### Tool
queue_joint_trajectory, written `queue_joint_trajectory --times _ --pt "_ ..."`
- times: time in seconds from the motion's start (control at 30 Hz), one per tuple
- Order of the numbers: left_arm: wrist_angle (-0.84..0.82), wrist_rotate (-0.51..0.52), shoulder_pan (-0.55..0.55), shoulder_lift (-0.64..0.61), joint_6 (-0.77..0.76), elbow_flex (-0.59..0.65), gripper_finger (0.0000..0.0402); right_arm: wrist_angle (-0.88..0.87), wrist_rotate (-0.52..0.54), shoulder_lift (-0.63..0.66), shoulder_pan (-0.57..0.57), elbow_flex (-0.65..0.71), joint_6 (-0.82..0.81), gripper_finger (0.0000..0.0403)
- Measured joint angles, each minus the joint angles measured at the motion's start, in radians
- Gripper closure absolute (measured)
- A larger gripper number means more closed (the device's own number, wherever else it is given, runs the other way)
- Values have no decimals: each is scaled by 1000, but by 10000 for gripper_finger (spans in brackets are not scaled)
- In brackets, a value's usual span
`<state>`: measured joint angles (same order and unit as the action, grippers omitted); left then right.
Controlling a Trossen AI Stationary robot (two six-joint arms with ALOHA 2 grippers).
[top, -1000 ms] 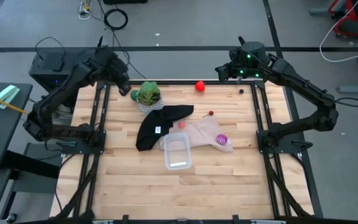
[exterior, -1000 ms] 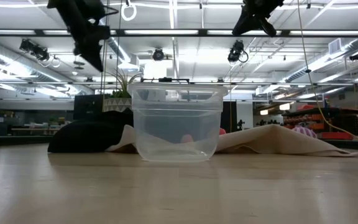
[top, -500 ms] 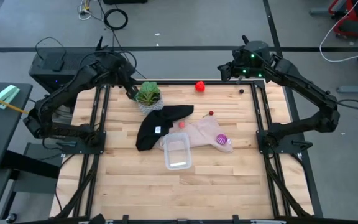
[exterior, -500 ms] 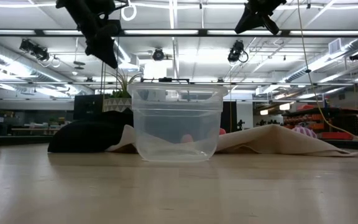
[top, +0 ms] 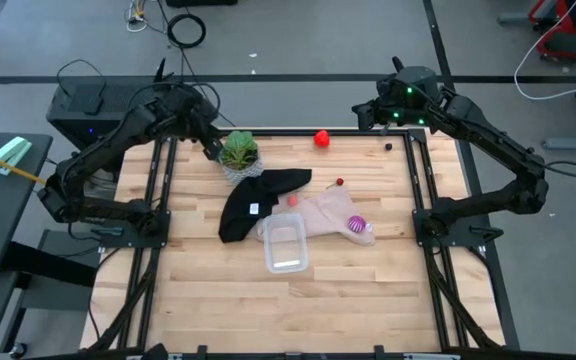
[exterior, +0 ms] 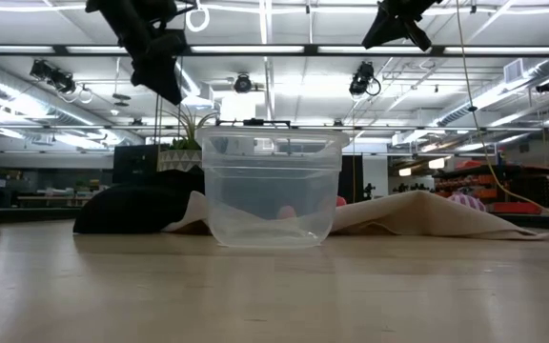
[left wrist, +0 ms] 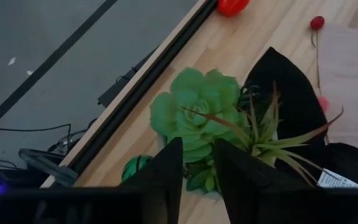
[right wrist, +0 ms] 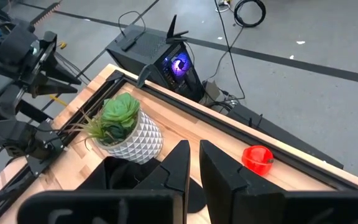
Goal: Pick and placing Produce into tupperware
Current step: Put the watermelon into the transparent container
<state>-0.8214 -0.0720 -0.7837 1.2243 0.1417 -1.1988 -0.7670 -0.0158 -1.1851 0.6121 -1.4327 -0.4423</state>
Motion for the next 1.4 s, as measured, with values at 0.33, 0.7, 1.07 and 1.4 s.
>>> queue_joint_trajectory --times 0.33,0.7,1.07,1.4 --pt "0 -30 19 0 -31 0 296 -7 0 0 0 0 0 360" --pt "24 27 8 0 6 0 294 -7 0 0 0 0 1 360" --pt "-152 -5 21 133 28 -281 287 -7 0 0 1 0 19 360" --pt "-509 46 -169 525 -66 -608 260 -27 0 0 0 0 20 360"
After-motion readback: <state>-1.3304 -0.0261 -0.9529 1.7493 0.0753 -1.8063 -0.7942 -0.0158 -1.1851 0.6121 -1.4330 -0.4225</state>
